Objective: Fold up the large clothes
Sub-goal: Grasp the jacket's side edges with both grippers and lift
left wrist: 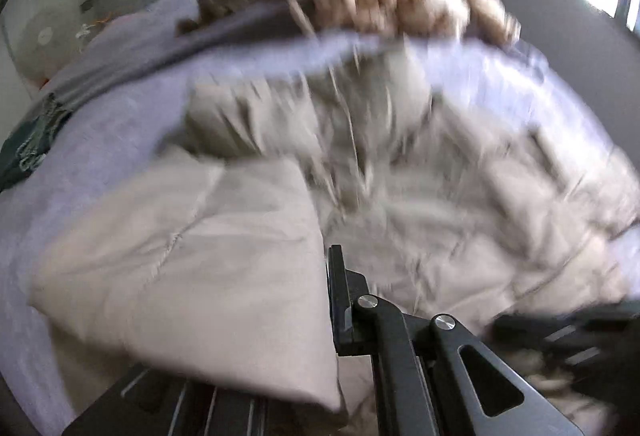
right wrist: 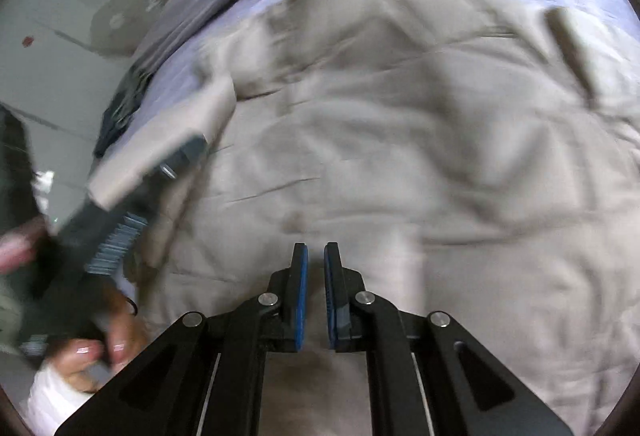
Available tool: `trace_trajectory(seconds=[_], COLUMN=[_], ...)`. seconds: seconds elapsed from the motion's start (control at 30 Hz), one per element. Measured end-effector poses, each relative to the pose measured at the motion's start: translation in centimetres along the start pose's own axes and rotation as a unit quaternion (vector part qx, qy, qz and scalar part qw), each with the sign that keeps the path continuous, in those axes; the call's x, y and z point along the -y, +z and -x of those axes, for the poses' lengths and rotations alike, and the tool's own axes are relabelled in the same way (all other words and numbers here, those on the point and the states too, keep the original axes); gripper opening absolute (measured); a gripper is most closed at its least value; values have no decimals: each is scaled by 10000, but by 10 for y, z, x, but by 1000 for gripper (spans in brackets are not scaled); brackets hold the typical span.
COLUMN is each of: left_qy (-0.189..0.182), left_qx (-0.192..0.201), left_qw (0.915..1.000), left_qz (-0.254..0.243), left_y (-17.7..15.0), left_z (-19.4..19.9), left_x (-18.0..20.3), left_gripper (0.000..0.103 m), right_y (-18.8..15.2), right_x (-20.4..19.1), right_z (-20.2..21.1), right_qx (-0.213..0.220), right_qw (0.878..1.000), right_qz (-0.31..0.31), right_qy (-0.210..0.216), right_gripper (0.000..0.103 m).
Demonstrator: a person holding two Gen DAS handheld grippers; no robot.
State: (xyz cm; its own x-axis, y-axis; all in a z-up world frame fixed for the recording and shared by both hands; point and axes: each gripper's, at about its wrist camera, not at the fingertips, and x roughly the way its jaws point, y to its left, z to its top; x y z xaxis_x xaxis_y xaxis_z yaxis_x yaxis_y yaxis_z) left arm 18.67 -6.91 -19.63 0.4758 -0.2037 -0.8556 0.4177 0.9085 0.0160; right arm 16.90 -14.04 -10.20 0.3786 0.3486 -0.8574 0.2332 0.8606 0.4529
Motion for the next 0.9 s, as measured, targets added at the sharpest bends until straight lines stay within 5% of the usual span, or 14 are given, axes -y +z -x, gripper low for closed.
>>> trace_trajectory(seconds=[0.13,0.2,0.23,0.27,0.47,0.53,0.6,0.73,0.9], left_qy=[303,159,88,79,-110,-29,-59,-173,-1441], left_qx=[-85,-104,-73,67,316,359,304,78,-346], left_qw=[9991,9994,9996,9997,9985,9956,9898,9635,9066], left_qz=[-290,-302,-268,-220,433,864,1388,2672,3952], left_y=[-17,-19,-20,-21,-34,-42,-50,-71,-88], left_z=[-13,-6,-1,10,75,92,96,78,16], left_x=[12,13,11,9,-41,-78,-121,-214,-275], left_gripper=[10,47,84,93,93,93,93,93,91], right_y=[-6,-1,0,0,20,22,22,14,-45], right_x=[31,21,20,19,-23,-47,-77,-156,-162], right_z=[18,9,8,10,12,1,-5,-13,-57], right_qx=[-3,7,19,32,222,295,436,748,873], right_qw=[9997,9996,9997,9997,9995,9983,9944,9688,9210], right_qz=[-252,-274,-261,-240,107,439,913,2304,3598], right_qy=[-30,11,-1,-24,-181,-259,-295,-531,-1215], right_gripper=[9,9,9,9,11,29,73,76,76])
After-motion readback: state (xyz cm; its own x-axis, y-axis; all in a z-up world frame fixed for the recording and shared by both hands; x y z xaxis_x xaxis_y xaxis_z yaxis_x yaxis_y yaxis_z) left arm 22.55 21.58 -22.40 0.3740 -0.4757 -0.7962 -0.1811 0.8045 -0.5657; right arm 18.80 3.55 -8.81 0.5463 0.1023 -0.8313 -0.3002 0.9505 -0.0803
